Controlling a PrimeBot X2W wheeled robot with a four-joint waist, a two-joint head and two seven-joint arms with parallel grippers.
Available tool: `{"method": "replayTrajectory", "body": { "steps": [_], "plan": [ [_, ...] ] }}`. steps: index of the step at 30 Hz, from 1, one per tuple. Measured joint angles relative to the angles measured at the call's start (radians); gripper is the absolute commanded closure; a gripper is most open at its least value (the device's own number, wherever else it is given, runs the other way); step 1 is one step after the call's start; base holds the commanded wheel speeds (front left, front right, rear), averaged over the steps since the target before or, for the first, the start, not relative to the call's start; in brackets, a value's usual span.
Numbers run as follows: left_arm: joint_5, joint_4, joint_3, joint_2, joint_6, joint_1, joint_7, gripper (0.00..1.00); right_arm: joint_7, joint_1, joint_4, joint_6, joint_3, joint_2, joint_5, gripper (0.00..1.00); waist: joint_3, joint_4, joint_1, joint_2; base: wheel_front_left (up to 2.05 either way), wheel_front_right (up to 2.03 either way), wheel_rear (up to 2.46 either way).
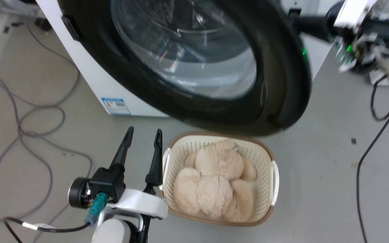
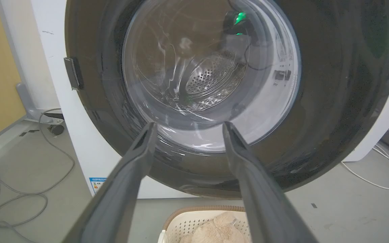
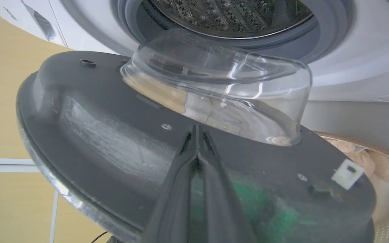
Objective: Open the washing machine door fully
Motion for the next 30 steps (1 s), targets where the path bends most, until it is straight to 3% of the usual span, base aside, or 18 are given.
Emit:
{"method": "replayTrajectory", "body": {
  "steps": [14, 30],
  "plan": [
    [0.008, 0.035, 0.003, 0.000, -0.004, 0.070, 0.000, 0.00, 0.036, 0.213, -0.184, 0.000, 0.022, 0.000, 0.048, 1.00, -0.116, 0.010, 0.0000, 0.0000, 0.00, 0.00, 0.00],
    [0.019, 0.054, 0.002, 0.002, -0.012, 0.111, 0.000, 0.00, -0.008, 0.433, -0.511, 0.000, 0.124, -0.028, 0.158, 1.00, -0.168, 0.017, -0.0001, 0.0000, 0.00, 0.00, 0.00]
  ]
}}
